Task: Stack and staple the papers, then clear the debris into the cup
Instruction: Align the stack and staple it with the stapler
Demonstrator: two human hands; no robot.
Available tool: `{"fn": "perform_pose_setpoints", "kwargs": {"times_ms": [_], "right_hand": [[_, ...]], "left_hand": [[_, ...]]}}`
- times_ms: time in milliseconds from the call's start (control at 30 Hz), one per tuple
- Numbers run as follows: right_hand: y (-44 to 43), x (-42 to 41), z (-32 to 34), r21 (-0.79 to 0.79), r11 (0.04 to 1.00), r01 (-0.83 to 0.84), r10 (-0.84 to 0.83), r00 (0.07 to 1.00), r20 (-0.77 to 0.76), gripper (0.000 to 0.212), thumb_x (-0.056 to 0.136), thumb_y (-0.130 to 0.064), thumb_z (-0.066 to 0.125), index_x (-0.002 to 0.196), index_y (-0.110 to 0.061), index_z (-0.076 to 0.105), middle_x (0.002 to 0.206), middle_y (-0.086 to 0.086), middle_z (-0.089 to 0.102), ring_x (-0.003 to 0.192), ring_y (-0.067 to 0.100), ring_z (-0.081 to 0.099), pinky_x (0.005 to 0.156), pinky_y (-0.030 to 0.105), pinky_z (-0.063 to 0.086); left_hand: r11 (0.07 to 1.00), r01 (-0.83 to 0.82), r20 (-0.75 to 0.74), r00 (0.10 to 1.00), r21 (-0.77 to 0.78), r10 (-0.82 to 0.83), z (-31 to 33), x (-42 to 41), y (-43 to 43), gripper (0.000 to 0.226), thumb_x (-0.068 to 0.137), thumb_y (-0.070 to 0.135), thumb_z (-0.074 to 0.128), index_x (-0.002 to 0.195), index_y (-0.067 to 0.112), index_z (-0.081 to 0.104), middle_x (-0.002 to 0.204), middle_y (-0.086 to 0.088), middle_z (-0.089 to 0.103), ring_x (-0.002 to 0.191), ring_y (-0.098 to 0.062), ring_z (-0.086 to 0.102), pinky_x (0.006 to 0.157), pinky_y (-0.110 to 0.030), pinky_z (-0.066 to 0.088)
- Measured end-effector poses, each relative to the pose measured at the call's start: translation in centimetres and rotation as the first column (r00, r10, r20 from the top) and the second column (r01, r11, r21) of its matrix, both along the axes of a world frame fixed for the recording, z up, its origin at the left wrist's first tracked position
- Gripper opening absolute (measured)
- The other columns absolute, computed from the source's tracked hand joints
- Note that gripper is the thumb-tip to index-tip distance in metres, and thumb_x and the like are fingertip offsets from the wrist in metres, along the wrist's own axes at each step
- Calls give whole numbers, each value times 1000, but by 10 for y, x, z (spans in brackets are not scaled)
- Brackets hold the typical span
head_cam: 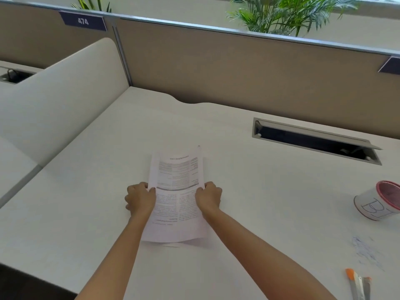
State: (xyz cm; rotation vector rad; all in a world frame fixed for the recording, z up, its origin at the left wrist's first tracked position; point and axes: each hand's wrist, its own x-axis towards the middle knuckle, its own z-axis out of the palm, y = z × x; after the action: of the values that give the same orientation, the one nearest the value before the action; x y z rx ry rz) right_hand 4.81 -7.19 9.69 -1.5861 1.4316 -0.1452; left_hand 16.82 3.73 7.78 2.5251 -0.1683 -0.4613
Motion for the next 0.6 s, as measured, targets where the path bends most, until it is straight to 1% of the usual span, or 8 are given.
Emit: {"fn": "perform_pose_setpoints", "kwargs": {"times_ms": [67, 200, 300, 367, 400, 467, 533, 600], "right_hand": [[3, -1, 1, -9, 1000, 8, -8, 1000, 12, 29, 97, -13, 36, 123, -3, 46, 129, 14, 40, 104, 30, 56, 84, 36, 50], [9, -4, -2, -47, 999, 16, -17, 999, -30, 28, 98, -11, 35, 124, -3, 41, 130, 13, 40, 105, 28, 55, 77, 31, 43], [17, -4, -3, -17, 1000, 0, -2, 997, -83, 30, 97, -11, 35, 126, -3, 38, 132, 14, 40, 109, 31, 55, 82, 33, 45], [23, -4, -4, -40, 999, -12, 5, 985, -172, 29, 97, -14, 38, 124, -4, 38, 131, 14, 41, 112, 32, 52, 85, 34, 42], [25, -4, -6, -70, 997, -26, 8, 969, -246, 29, 96, -16, 40, 123, -6, 39, 131, 14, 41, 114, 31, 48, 90, 35, 40], [27, -6, -11, -114, 992, -47, 5, 938, -346, 29, 95, -18, 43, 122, -8, 40, 130, 14, 40, 116, 31, 42, 95, 37, 36], [26, -7, -13, -107, 994, -26, -10, 945, -326, 29, 95, -17, 44, 122, -8, 40, 130, 14, 38, 114, 31, 41, 95, 37, 37], [24, -7, -9, -75, 997, 3, -23, 965, -260, 29, 96, -16, 43, 123, -7, 38, 131, 14, 35, 114, 31, 42, 91, 37, 41]], "left_hand": [[1000, 21, 10, 1000, 10, -21, -3, -2, -1, 34, 94, 21, 55, 124, 5, 58, 131, -23, 49, 114, -45, 51, 96, -52, 45], [999, 43, 13, 999, -12, -43, -6, -7, -4, 33, 93, 17, 53, 122, 3, 58, 126, -25, 52, 109, -44, 54, 93, -51, 47], [997, 38, -29, 999, -71, -40, -7, -10, 0, 30, 92, 16, 53, 116, 0, 59, 119, -25, 55, 96, -41, 59, 79, -43, 51], [994, 50, -55, 997, -93, -55, -6, -12, 2, 27, 91, 18, 54, 112, 1, 59, 112, -23, 59, 87, -35, 58, 71, -38, 48], [993, 60, -63, 996, -99, -67, -5, -12, 2, 26, 91, 20, 54, 110, 3, 59, 109, -21, 61, 87, -34, 58, 72, -38, 48], [993, 94, -67, 993, -67, -98, -6, -14, 5, 26, 92, 26, 54, 110, 8, 58, 107, -15, 63, 93, -34, 59, 85, -43, 49], [989, 143, -46, 988, -29, -144, -8, -17, 8, 26, 94, 28, 51, 112, 10, 56, 108, -12, 63, 98, -34, 58, 90, -42, 46], [980, 173, -43, 983, -101, -178, -12, -22, 12, 24, 96, 25, 50, 112, 8, 54, 106, -11, 63, 93, -30, 57, 82, -36, 46]]}}
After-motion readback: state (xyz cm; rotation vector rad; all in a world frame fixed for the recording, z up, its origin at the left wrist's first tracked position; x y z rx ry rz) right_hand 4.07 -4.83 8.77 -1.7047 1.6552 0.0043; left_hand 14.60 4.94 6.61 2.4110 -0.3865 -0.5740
